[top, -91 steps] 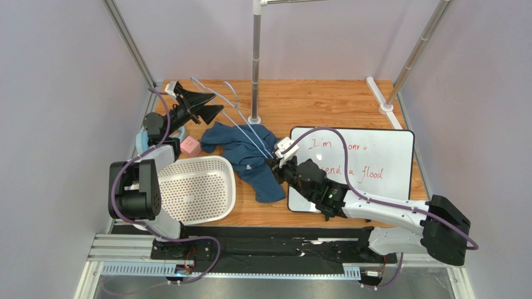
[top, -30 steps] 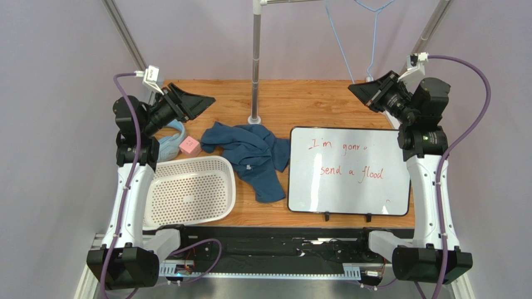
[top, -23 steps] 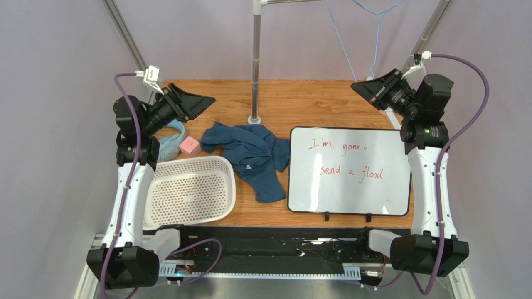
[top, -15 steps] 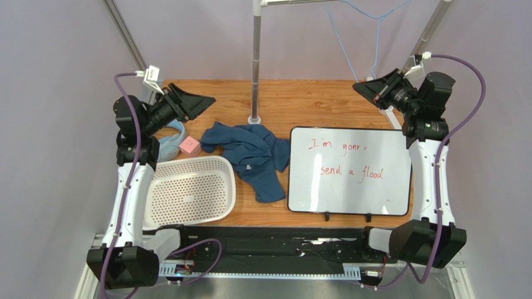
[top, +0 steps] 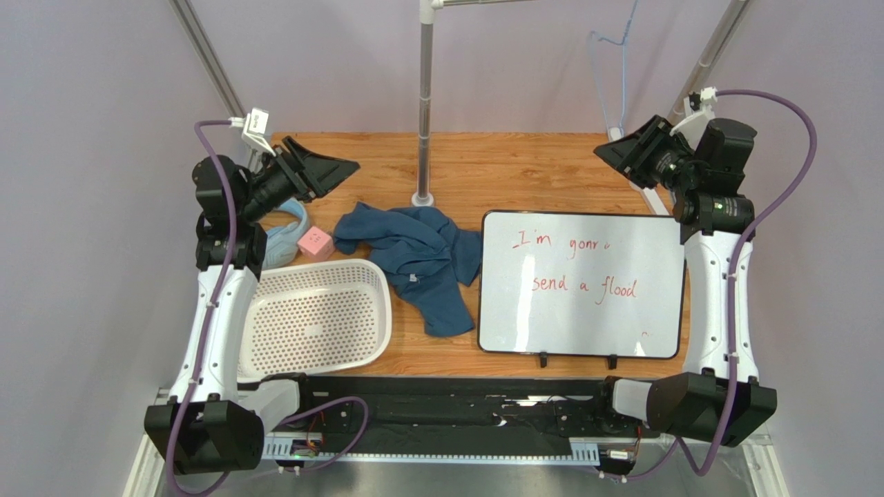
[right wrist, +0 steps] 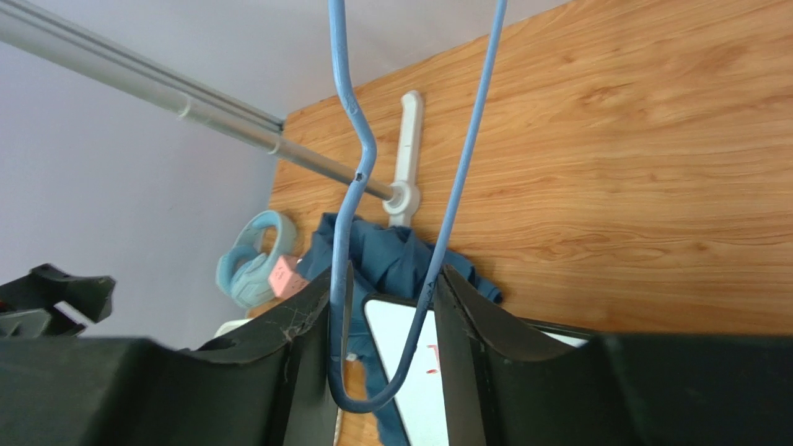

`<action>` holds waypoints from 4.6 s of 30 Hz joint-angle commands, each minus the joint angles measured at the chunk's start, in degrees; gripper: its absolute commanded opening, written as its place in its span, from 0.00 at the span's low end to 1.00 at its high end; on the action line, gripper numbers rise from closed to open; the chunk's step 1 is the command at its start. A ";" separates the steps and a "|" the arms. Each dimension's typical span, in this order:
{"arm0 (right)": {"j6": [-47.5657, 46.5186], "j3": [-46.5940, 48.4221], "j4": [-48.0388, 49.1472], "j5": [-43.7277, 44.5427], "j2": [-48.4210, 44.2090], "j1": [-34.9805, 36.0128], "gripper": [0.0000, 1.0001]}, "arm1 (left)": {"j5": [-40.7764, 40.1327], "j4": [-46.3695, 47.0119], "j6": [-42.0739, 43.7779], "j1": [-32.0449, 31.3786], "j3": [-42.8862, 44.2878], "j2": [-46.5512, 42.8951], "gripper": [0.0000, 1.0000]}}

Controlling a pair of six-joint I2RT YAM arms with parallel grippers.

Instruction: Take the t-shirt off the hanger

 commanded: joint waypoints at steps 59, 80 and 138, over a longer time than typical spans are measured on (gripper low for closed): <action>-15.02 -18.58 -11.07 11.90 -34.04 8.54 0.77 | -76.17 -37.24 17.91 -48.04 9.60 39.59 0.00; -16.87 -17.88 -11.95 14.89 -35.44 13.11 0.78 | -71.16 -60.80 20.74 -42.42 25.79 -5.91 0.00; -16.78 -20.16 -10.72 14.37 -36.24 14.61 0.78 | -66.95 -66.88 26.70 -42.33 47.32 -28.27 0.00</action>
